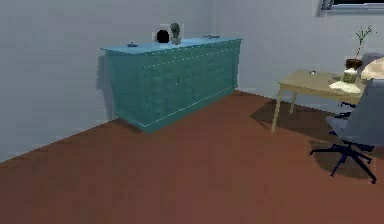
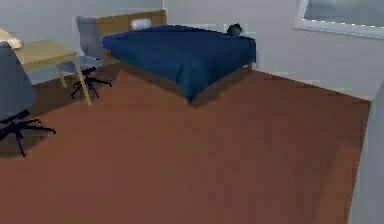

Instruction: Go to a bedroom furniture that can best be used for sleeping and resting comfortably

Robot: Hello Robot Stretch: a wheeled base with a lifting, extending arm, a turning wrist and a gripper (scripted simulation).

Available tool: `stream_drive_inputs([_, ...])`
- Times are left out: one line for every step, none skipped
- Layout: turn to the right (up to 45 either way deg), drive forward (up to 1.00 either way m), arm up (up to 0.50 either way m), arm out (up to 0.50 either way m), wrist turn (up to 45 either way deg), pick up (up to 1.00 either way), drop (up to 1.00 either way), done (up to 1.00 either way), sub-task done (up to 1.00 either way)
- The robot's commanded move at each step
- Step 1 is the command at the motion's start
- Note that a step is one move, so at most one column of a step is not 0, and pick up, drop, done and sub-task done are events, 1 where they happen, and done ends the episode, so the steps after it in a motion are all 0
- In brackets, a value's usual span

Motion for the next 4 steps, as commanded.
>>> stream_drive_inputs([-21.0, 0.0, 0.0, 0.0, 0.0, 0.0, 0.0, 0.0, 0.0])
stream_drive_inputs([0.0, 0.1, 0.0, 0.0, 0.0, 0.0, 0.0, 0.0, 0.0])
stream_drive_inputs([45.0, 0.0, 0.0, 0.0, 0.0, 0.0, 0.0, 0.0, 0.0])
stream_drive_inputs([33.0, 0.0, 0.0, 0.0, 0.0, 0.0, 0.0, 0.0, 0.0])
